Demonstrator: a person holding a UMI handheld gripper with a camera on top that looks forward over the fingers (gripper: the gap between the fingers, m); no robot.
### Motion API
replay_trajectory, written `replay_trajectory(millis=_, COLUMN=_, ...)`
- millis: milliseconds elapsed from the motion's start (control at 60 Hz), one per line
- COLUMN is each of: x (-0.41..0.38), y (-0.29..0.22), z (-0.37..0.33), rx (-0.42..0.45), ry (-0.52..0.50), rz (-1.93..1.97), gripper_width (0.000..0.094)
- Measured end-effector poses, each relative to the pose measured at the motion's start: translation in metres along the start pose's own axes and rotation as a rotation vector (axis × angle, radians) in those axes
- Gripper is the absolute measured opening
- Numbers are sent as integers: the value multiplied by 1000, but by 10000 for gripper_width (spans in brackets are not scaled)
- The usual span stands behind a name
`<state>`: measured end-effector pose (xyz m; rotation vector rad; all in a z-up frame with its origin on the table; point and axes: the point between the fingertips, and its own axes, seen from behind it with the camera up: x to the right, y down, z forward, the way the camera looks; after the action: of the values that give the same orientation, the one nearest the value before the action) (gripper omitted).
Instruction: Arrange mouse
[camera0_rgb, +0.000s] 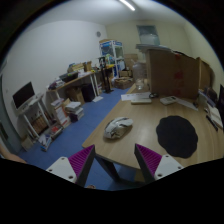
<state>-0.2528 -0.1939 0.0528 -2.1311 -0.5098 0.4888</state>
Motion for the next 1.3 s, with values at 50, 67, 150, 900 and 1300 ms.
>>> replay_trajectory(millis=50, x=-9, y=5, z=26, rx=-16, ry=42, rz=-7, gripper_width=828)
replay_trajectory(millis=67, x=-11, y=7, z=34, rx=-23, ry=55, rz=-2, gripper_width=826)
replay_trajectory(millis=150, x=-19, y=4, z=70, rx=-29, ry=107, rz=38, gripper_width=826)
replay_trajectory(millis=900, x=12, y=-40, z=176, rx=-157, ry=410, rz=159, gripper_width=418)
replay_trajectory(millis=1300, x=159, y=-177, z=36, rx=87, ry=602, rz=84, gripper_width=378)
